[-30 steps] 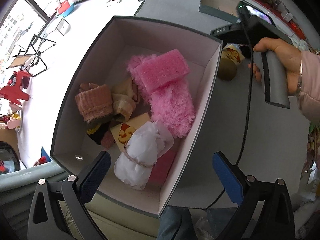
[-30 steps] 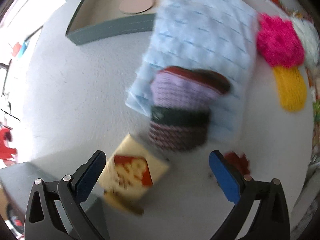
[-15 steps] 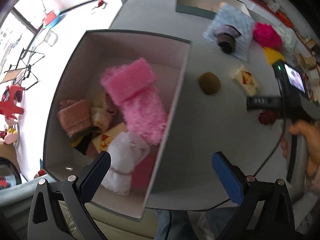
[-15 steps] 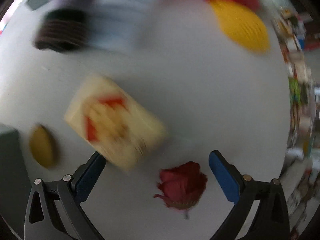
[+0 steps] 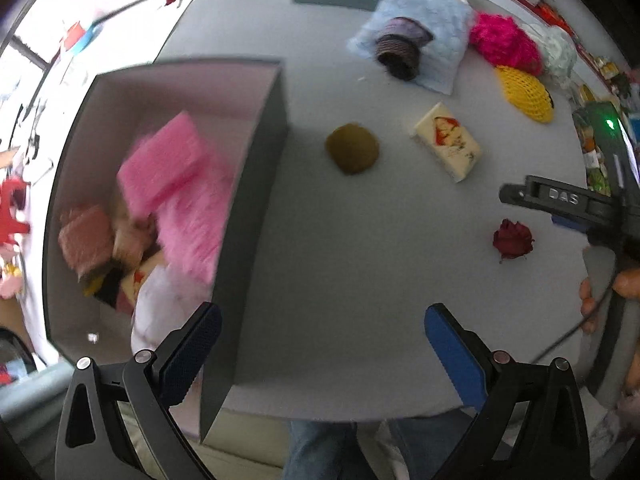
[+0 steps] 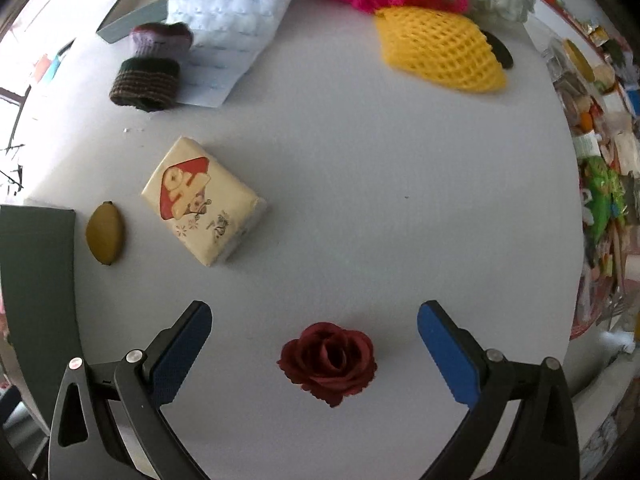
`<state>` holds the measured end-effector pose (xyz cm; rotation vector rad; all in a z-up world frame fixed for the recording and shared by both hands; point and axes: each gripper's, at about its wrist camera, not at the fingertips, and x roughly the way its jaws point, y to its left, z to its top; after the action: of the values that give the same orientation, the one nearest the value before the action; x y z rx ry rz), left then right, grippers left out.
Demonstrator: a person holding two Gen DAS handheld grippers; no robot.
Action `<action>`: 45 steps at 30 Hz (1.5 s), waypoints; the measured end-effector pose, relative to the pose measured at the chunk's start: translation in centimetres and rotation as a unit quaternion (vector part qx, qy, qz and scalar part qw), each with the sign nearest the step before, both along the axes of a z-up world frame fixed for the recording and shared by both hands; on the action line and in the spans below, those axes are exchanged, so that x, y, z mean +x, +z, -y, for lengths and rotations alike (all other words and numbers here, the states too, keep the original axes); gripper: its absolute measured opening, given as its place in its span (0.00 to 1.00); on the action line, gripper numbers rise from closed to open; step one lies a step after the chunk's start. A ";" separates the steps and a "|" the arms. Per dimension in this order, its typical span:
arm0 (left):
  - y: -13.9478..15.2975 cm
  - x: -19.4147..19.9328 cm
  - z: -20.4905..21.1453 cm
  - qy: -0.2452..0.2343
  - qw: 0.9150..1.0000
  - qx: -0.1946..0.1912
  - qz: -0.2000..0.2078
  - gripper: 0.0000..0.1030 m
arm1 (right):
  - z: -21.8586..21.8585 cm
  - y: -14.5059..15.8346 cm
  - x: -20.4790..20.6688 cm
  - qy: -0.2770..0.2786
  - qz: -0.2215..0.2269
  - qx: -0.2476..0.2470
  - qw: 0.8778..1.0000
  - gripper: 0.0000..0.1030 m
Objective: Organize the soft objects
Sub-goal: 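Move left gripper to the yellow OH tissue pack while right gripper approaches the red rose, then grasp the yellow tissue pack with left gripper while right gripper grasps the red rose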
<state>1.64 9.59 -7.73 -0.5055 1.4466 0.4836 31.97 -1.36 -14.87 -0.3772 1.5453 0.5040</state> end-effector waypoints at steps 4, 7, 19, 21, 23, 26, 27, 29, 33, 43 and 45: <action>-0.8 4.5 1.8 -0.067 0.997 0.036 0.006 0.99 | 4.8 0.1 1.5 -0.068 -0.028 0.003 0.997 1.00; -2.1 8.8 2.9 -0.116 0.992 0.052 0.012 0.99 | 7.4 0.4 1.4 -0.066 -0.029 0.000 0.997 1.00; -8.3 20.3 3.9 -0.185 0.980 0.070 -0.005 0.99 | 14.2 0.7 -3.4 -0.076 -0.073 0.017 0.994 1.00; -9.3 21.2 4.2 -0.198 0.978 0.068 -0.015 0.99 | 14.8 0.8 -3.6 -0.078 -0.076 0.020 0.994 1.00; -10.3 21.7 4.4 -0.211 0.974 0.072 -0.029 0.99 | 15.1 0.9 -3.8 -0.076 -0.078 0.025 0.994 1.00; -11.0 21.9 4.2 -0.215 0.974 0.068 -0.035 0.99 | 14.6 1.0 -3.8 -0.051 -0.074 0.032 0.995 1.00; -11.1 21.9 4.1 -0.214 0.974 0.064 -0.031 0.99 | 14.2 1.1 -4.0 -0.039 -0.068 0.032 0.996 1.00; -11.0 21.8 3.7 -0.210 0.976 0.056 -0.027 0.99 | 12.1 1.4 -3.9 -0.013 -0.060 0.035 0.998 1.00; -11.5 22.0 2.9 -0.194 0.980 0.036 -0.021 1.00 | 8.8 1.5 -4.5 0.026 -0.059 0.042 0.997 1.00; -11.7 20.8 1.9 -0.167 0.986 0.019 0.003 1.00 | 6.5 1.1 -5.4 0.058 -0.058 0.012 0.997 0.84; -11.6 20.1 2.1 -0.166 0.986 0.015 -0.005 1.00 | 6.6 1.4 -5.7 0.067 -0.046 -0.004 0.997 0.75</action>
<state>21.76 7.49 -19.31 -0.2308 1.4946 0.2411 26.24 -7.94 -13.48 -0.4708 1.6188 0.6273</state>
